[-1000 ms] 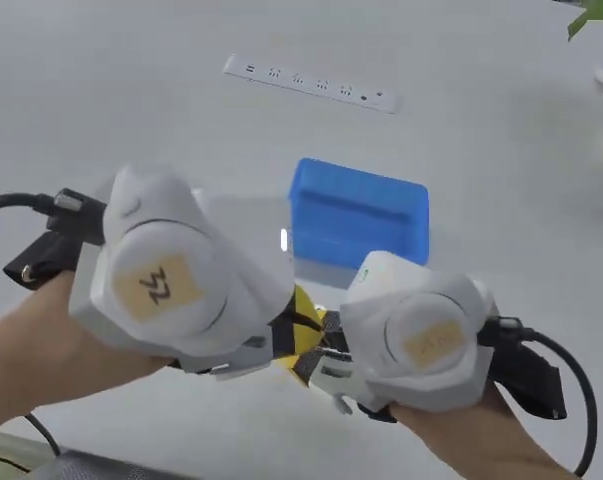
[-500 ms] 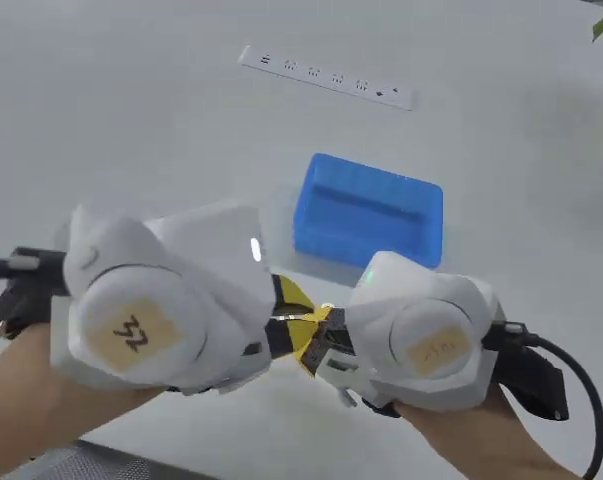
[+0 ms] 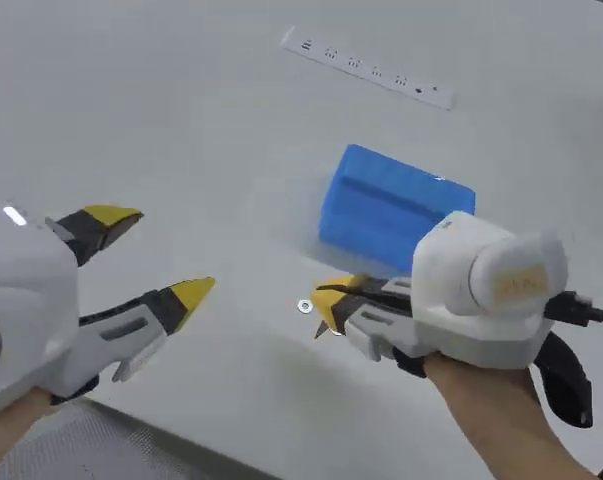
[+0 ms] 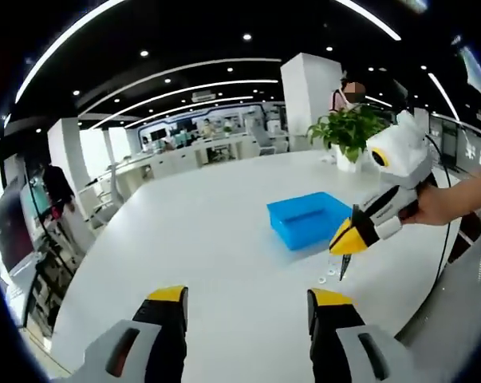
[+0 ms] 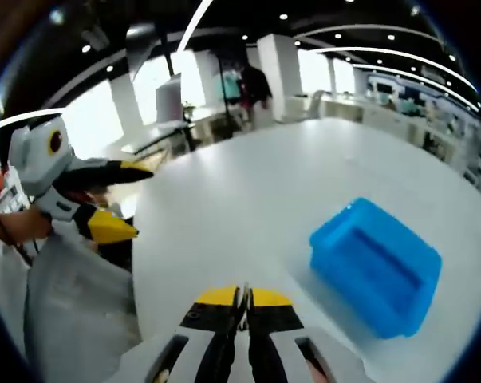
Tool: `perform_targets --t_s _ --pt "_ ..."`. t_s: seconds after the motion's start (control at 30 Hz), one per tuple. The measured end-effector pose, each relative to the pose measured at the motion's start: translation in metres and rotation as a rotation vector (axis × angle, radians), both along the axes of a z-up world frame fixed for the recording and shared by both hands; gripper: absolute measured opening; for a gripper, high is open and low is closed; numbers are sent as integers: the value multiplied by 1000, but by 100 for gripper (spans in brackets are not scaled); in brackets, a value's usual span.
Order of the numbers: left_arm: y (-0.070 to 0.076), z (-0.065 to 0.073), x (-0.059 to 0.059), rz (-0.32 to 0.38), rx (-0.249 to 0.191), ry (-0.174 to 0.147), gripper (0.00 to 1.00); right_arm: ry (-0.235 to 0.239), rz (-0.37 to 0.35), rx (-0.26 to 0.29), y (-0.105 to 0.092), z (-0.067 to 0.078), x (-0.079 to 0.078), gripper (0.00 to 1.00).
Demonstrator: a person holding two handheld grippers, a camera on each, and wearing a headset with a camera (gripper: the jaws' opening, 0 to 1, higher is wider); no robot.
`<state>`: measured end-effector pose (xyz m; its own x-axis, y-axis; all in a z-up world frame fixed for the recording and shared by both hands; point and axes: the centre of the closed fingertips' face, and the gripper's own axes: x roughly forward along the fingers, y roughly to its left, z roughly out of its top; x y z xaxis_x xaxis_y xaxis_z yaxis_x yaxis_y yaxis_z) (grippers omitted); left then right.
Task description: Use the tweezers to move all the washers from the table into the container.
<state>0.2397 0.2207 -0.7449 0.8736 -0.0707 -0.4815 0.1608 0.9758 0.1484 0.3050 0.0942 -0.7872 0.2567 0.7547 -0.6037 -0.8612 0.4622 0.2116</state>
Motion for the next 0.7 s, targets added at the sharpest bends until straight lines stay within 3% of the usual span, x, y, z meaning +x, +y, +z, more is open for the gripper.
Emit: perform_targets --t_s 0.03,0.1,0.23,0.3,0.33,0.37,0.57,0.7 --pt "1 0 0 19 3 -12 71 11 -13 12 1 1 4 1" --pt "-5 2 1 21 -9 -20 73 20 -33 27 3 1 13 1" --pt "-9 1 2 32 7 -36 77 -26 -45 26 6 4 25 1" --pt "-8 -3 2 20 19 -9 81 -35 -52 32 7 3 30 1" --pt "-9 -3 1 18 9 -12 82 -30 -55 37 7 2 31 1" --pt "-13 -2 1 3 -12 -22 82 -23 -58 43 8 1 29 1" --pt "-12 -5 0 -6 -7 -4 79 -36 -45 37 8 -4 17 2" --pt "-10 0 0 4 -4 -19 75 -42 -42 33 7 -6 20 2"
